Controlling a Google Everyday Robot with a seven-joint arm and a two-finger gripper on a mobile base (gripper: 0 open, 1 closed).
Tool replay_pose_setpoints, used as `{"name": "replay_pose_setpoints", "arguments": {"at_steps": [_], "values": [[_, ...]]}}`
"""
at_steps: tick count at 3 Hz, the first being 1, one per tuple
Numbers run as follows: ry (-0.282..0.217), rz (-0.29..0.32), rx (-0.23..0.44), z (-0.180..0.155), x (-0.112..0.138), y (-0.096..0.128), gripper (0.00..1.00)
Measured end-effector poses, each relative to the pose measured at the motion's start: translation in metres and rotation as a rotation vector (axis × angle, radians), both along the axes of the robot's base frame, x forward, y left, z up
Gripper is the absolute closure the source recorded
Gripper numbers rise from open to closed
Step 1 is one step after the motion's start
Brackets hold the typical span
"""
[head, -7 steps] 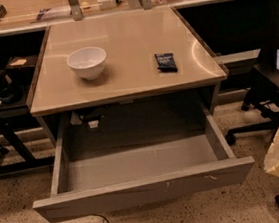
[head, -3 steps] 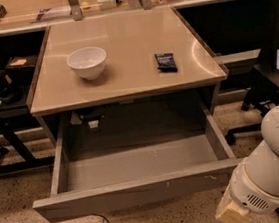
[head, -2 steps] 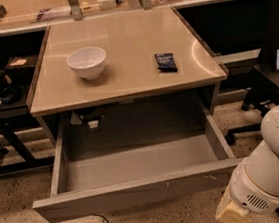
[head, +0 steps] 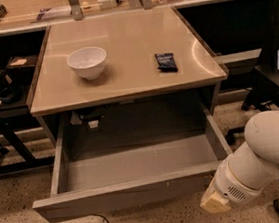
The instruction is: Close top drawer
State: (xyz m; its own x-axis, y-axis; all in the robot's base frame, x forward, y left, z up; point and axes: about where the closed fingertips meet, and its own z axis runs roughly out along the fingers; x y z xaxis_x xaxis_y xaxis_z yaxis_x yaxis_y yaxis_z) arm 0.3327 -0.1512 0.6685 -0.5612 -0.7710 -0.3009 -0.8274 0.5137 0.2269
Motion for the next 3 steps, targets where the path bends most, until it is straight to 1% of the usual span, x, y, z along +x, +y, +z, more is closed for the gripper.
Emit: {"name": "replay_pose_setpoints", "arguments": {"at_steps": [1,2,3], "values": [[-0.024,-0.006,0.019,-0.014,0.024,0.008,1.00],[-0.049,-0.005,0.024,-0.017,0.050,0.016,1.00],[-0.055,0.000,0.023,-0.017,0.058,0.019,1.00]]}}
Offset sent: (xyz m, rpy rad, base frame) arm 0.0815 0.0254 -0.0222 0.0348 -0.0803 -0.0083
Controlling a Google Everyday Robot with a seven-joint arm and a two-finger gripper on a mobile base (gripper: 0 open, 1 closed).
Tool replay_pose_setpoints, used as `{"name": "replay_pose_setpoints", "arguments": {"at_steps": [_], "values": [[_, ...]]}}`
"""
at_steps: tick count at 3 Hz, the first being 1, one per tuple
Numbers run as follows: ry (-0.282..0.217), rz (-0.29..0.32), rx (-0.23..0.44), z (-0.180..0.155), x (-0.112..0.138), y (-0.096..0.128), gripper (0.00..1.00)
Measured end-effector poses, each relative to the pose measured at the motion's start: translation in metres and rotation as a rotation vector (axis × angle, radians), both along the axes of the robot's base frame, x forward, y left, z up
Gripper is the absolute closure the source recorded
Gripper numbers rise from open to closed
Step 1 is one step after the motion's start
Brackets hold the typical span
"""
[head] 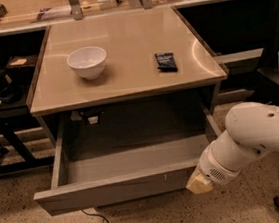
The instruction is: Close top drawer
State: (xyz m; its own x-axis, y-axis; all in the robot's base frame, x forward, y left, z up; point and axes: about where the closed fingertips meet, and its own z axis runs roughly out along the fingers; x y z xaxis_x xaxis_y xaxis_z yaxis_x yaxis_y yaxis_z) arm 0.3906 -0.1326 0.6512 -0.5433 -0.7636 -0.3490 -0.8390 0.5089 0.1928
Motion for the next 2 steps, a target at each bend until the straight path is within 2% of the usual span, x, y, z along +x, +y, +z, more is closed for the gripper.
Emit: {"name": "replay_pose_setpoints", "arguments": {"at_steps": [1,2], "values": [[-0.024,0.018,-0.019,-0.0054,0.0443,0.0073,1.00],[-0.025,0.018,-0.019,-0.0054,0.0445,0.0073,1.00]]}}
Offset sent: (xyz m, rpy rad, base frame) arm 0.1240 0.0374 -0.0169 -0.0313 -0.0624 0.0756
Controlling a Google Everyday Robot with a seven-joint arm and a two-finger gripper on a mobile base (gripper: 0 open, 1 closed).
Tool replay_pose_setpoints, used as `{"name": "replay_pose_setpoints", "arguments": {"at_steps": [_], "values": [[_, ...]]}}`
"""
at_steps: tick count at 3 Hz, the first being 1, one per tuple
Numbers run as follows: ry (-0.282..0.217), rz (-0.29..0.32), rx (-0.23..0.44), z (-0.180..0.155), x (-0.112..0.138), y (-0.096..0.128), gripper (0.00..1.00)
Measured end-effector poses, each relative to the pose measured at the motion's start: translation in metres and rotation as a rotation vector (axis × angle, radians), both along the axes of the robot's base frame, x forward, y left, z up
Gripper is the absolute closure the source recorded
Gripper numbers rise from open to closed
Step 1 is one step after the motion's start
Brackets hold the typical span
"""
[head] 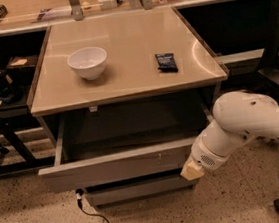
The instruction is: Close top drawer
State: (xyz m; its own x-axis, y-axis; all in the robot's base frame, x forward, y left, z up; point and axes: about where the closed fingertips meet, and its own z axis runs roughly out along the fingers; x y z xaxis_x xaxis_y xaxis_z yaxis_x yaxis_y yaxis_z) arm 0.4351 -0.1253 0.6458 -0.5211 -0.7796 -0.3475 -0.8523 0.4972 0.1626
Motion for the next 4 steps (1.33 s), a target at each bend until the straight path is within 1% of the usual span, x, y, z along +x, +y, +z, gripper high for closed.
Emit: {"name": "replay_pose_setpoints", "arguments": {"at_steps": [1,2,3,4], "values": [[-0.055,-0.051,0.027,0.001,0.020,0.000,1.00],[-0.106,-0.100,0.037,0.002,0.051,-0.002,1.00],[-0.146,-0.122,0.032,0.002,0.085,0.000,1.00],[-0.146,-0.122,0.032,0.002,0.084,-0.001,1.00]]}}
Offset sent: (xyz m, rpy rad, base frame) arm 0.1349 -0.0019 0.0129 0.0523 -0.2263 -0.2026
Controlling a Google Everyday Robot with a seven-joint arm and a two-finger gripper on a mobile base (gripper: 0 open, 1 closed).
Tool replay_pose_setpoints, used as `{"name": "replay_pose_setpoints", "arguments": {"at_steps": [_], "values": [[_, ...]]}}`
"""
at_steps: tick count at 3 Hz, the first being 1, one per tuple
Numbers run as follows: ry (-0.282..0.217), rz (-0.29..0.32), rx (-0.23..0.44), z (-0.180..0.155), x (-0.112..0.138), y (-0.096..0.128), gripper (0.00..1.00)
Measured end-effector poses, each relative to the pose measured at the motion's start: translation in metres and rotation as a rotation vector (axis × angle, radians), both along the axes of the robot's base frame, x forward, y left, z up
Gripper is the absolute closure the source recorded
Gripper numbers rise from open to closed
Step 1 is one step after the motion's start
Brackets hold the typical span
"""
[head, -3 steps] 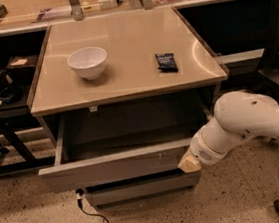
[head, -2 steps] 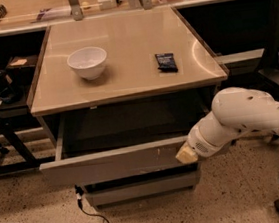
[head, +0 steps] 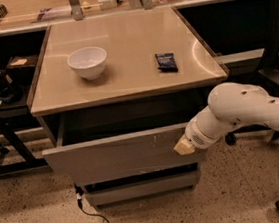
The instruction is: Close top drawer
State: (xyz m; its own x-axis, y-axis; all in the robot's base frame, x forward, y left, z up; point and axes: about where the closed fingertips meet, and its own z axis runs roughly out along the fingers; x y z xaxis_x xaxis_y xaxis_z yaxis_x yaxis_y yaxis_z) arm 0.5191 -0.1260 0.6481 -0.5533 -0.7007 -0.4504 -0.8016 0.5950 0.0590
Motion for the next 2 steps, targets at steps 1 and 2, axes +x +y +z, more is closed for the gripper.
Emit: {"name": "replay_pose_setpoints", "arguments": {"at_steps": [1,2], "values": [[-0.033,-0.008,-0.004,-0.0043,0.0417,0.0046,1.00],[-0.033,-0.008,-0.004,-0.0043,0.0400,0.0038,1.00]]}}
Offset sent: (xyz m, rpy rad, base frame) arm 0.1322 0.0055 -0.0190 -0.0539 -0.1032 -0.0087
